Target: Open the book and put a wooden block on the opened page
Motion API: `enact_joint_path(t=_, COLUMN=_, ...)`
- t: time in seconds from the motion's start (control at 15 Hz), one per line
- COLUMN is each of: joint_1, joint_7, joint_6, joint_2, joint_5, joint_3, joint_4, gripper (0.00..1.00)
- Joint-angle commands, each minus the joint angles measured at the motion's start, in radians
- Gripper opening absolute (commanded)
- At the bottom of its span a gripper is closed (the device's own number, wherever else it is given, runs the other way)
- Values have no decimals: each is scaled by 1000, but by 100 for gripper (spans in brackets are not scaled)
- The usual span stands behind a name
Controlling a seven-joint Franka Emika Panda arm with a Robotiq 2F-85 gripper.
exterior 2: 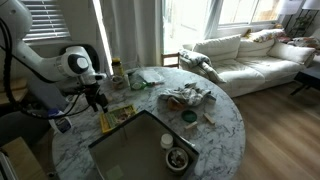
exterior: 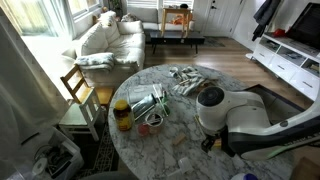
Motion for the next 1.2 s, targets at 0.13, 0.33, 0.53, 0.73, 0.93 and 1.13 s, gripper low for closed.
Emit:
enact_joint_path(t=0.13, joint_1=50, joint_7=98, joint_6=-47, joint_2=53, joint_5=-103, joint_3=-43, joint_4=47, gripper=100)
enact_joint_path(t=0.33, joint_1=49, joint_7=122, joint_6=-84, joint_2=50, joint_5=-125, joint_3=-47, joint_4=55, gripper=100)
enact_joint_path(t=0.53, joint_1=43, joint_7=132, joint_6=-122, joint_2=52, joint_5=-134, joint_3=-44, joint_4=66, gripper=100)
enact_joint_path(t=0.73, joint_1=41, joint_7=142, joint_6=-158, joint_2=50, joint_5=-142, joint_3=-42, joint_4=72, gripper=100)
enact_joint_path(t=0.93, joint_1=39, joint_7=165, joint_6=-206, joint_2=39, joint_5=-171, joint_3=-46, joint_4=80, gripper=100)
enact_joint_path(t=1.13, joint_1=25, joint_7=201, joint_6=-243, joint_2=23, joint_5=-215, joint_3=-53, joint_4=79, gripper=100)
